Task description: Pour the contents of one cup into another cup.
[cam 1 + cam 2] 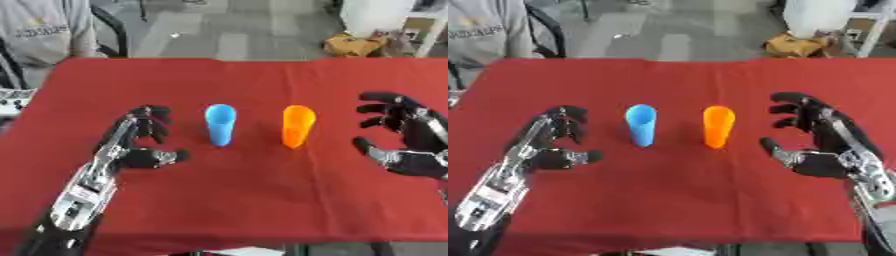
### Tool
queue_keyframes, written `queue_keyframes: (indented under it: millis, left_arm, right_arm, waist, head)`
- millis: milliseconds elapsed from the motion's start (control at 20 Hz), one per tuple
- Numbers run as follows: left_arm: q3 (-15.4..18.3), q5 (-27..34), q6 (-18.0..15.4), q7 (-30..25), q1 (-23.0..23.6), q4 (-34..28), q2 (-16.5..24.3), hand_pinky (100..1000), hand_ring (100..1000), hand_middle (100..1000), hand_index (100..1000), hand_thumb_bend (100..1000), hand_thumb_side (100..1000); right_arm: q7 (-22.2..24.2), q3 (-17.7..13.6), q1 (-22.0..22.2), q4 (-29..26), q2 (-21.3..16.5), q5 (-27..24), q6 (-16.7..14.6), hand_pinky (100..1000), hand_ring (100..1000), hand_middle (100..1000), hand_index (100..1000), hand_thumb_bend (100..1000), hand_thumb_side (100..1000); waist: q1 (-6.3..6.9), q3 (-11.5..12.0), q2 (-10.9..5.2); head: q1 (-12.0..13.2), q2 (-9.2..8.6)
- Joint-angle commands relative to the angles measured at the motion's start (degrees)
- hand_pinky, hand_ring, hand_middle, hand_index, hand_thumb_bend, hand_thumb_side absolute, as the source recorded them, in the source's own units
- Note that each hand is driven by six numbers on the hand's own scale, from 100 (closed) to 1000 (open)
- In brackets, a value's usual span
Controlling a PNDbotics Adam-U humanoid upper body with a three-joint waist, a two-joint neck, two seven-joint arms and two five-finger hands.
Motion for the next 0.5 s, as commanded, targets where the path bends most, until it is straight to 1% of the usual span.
queue_keyframes:
  millis: [50,150,250,300,500]
  left_arm:
    - [-0.3,-1.1,-0.7,0.3,-1.3,-0.1,0.2,576,674,714,821,835,100]
    - [-0.4,-1.8,-1.1,0.3,-1.6,0.2,-0.1,588,685,727,842,835,100]
    - [-0.5,-2.2,-1.4,0.3,-1.7,0.5,-0.3,588,685,727,842,835,100]
    - [-0.5,-2.4,-1.5,0.3,-1.8,0.6,-0.3,600,695,740,859,836,100]
    - [-0.7,-3.4,-1.7,0.7,-2.5,1.5,-0.8,599,691,735,861,835,100]
  right_arm:
    - [-0.9,-0.2,-0.8,0.0,-0.3,1.0,-0.2,778,888,912,905,392,100]
    - [-1.2,-0.2,-0.8,0.2,-0.3,1.5,-0.3,789,894,918,914,391,100]
    - [-1.5,-0.2,-0.8,0.3,-0.2,1.8,-0.3,789,894,918,914,391,100]
    - [-1.6,-0.2,-0.9,0.4,-0.1,1.9,-0.3,794,894,917,916,389,100]
    - [-1.7,-0.2,-1.1,0.9,0.1,2.4,-0.2,792,887,905,912,390,100]
  waist:
    - [0.14,0.0,-0.57]
    - [0.17,0.0,-0.57]
    - [0.19,0.0,-0.57]
    - [0.18,0.1,-0.56]
    - [0.13,0.3,-0.51]
  head:
    - [-0.3,0.42]
    - [-0.5,0.37]
    - [-0.6,0.32]
    - [-0.6,0.28]
    - [-0.9,0.1]
